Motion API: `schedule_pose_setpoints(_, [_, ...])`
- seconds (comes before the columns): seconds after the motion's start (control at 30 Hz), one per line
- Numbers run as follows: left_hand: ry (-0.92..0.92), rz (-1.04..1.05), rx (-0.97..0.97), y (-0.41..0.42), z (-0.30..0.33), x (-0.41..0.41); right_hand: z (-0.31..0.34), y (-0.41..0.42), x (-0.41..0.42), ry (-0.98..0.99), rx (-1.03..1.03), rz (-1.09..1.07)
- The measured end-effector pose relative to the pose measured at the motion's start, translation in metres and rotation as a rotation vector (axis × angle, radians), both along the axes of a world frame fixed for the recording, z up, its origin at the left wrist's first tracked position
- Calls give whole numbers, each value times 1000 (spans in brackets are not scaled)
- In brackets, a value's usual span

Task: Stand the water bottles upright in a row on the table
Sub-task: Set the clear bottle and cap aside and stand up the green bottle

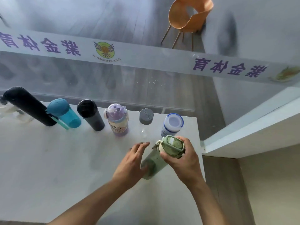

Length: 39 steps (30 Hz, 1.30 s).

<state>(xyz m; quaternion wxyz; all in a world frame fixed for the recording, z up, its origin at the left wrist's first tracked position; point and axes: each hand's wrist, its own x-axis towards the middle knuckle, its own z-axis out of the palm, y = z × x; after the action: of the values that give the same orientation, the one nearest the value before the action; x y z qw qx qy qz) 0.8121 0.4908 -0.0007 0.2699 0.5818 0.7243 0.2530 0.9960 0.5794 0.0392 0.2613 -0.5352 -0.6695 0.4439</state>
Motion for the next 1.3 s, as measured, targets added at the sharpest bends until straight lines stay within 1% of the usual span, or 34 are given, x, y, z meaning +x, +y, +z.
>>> schedule_pose_setpoints(0.13, [135, -88, 180, 34, 15, 9, 1, 8, 31, -14, 71, -77])
schedule_pose_setpoints(0.2, [228, -143, 236, 55, 23, 15, 1, 18, 43, -30, 103, -127])
schedule_pose_setpoints(0.27, [276, -186, 277, 76, 29, 20, 1, 31, 52, -58, 136, -166])
schedule_pose_setpoints(0.37, [301, -208, 287, 107, 35, 26, 1, 55, 59, -109, 204, -220])
schedule_pose_setpoints(0.47, [357, -238, 213, 133, 34, 30, 3, 79, 60, -125, 217, -240])
schedule_pose_setpoints(0.6, [342, -224, 58, 153, 28, 28, 3, 107, 58, -160, 235, -228])
schedule_pose_setpoints(0.7, [337, -211, -2, 159, 24, 25, 1, 120, 55, -185, 280, -217])
schedule_pose_setpoints(0.97, [214, -204, 17, 164, 18, 25, 1, 140, 54, -229, 316, -206])
schedule_pose_setpoints(1.1, [209, -184, 21, 164, 17, 26, 0, 136, 55, -217, 343, -214])
schedule_pose_setpoints(1.3, [219, -181, 25, 165, 18, 28, 4, 134, 54, -244, 301, -196])
